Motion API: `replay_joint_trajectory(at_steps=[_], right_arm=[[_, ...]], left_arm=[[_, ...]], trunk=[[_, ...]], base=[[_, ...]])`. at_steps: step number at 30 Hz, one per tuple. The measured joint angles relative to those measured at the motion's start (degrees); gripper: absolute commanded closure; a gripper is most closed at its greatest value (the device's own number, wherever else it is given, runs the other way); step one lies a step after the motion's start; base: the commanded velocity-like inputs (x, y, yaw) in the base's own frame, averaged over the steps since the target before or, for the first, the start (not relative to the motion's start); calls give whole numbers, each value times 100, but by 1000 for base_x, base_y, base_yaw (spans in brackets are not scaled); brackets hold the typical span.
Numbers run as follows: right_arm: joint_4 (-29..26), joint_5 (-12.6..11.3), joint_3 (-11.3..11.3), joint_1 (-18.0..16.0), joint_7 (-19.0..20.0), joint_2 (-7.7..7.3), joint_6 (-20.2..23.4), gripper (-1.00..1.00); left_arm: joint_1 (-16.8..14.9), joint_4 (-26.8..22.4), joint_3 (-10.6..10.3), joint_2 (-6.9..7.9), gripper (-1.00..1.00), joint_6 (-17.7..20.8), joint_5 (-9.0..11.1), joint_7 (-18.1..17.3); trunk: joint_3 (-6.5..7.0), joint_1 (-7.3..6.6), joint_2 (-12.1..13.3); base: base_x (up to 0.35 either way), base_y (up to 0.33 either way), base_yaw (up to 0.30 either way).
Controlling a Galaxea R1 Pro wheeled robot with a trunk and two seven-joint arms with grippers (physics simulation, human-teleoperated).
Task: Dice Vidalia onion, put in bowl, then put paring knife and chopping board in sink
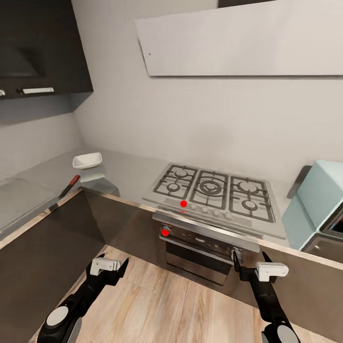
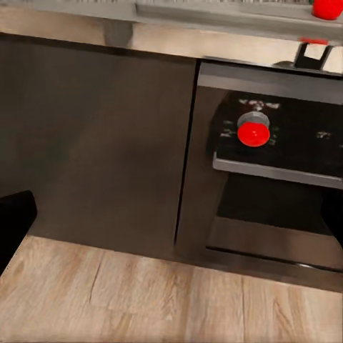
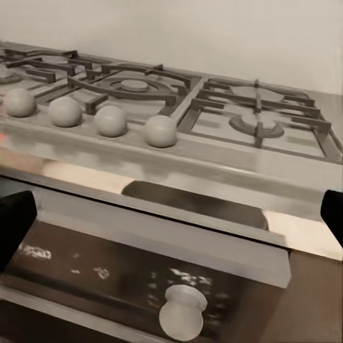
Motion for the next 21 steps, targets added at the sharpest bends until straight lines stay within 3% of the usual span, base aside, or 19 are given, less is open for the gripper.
replay_joint_trajectory(at_steps=[3,7,13,21], right_arm=[[0,0,0,0,0,0,0,-100],[0,0,0,0,1,0,0,-100],[0,0,0,0,-1,0,0,-100],[0,0,0,0,0,2,1,-100]], left_arm=[[1,2,-3,1,-100,-160,0,0],[1,6,34,7,-100,-674,-1,15],[1,9,132,7,-100,-765,-1,16],[1,11,240,7,-100,-603,0,7]], trunk=[[-11,0,0],[-25,0,0],[-46,-2,0],[-75,-3,-1]], base=[[0,0,250],[0,0,250],[116,0,250],[312,0,250]])
